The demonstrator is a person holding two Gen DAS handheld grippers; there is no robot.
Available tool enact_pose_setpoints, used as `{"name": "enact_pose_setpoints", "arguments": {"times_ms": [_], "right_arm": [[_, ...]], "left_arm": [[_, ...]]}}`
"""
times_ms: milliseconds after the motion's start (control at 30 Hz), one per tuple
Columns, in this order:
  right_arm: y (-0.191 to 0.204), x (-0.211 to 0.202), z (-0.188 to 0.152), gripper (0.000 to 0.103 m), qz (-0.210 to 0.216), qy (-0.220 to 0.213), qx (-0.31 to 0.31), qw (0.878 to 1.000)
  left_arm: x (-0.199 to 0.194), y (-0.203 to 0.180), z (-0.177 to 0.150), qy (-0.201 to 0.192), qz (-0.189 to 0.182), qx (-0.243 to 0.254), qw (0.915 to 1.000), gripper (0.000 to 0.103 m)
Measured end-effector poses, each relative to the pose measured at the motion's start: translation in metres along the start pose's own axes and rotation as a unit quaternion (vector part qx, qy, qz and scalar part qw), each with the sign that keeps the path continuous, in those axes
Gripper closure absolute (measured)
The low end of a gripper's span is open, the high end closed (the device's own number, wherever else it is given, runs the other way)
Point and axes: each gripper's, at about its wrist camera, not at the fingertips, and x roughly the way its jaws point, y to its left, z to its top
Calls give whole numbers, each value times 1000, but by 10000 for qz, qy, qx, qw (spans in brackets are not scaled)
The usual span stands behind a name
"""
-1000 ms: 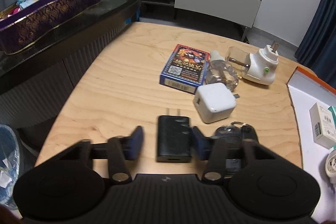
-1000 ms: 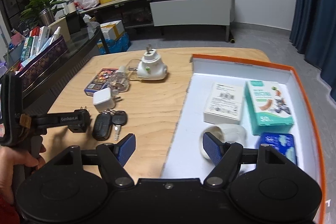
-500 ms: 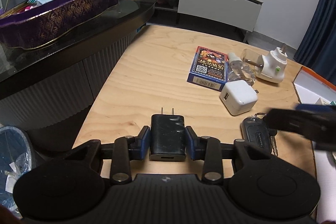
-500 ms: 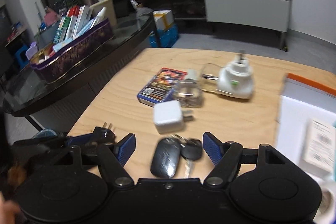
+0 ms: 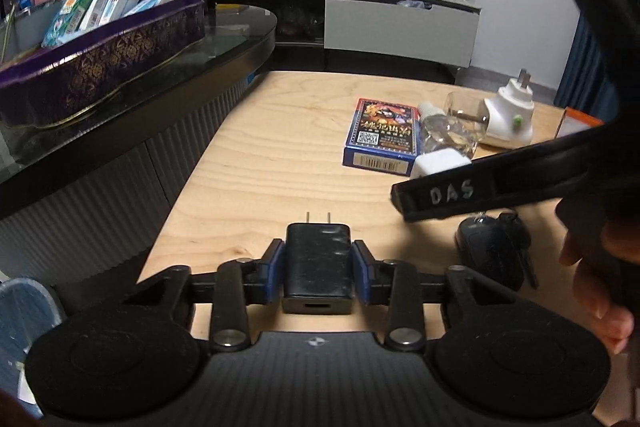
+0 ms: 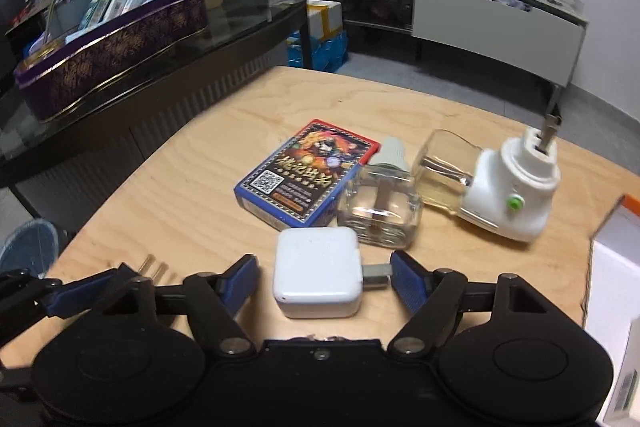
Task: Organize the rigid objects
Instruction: 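Grasp the black charger with the left gripper while the right grasps the white cube charger, then carry the black charger and white cube charger over the box lid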
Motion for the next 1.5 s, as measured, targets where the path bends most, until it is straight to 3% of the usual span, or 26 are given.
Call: {"name": "enact_pose_setpoints", "arguments": {"times_ms": [33,233,500,733,933,1167,1500], "right_arm": [[1,-1,0,33,-29,-58,-53,10000],[2,-24,-4,33,14,-178,-66,9998],[-25,-114,-17,33,-401,-532,440,9968],[-78,-207,-52,33,-1085,-866,1262,9822],[-118,-261,-92,33,-1796,-1017,1601,9653],[-150,-290,-120,33,-1973,-1097,2015,9531],[-157,-295,-119,33,-1874,-1205,2128,9514]], "left_arm": [[-1,1,0,-18,-21,-59,10000,67],[-8,1,2,-57,-108,-126,9998,67],[-45,-23,23,-193,-479,-69,9986,67],[-84,-85,38,-453,-1072,300,9927,67],[-102,-155,41,-522,-1613,726,9828,67],[-106,-206,45,-490,-1851,1022,9762,67],[-105,-219,46,-500,-1704,1109,9778,67]]}}
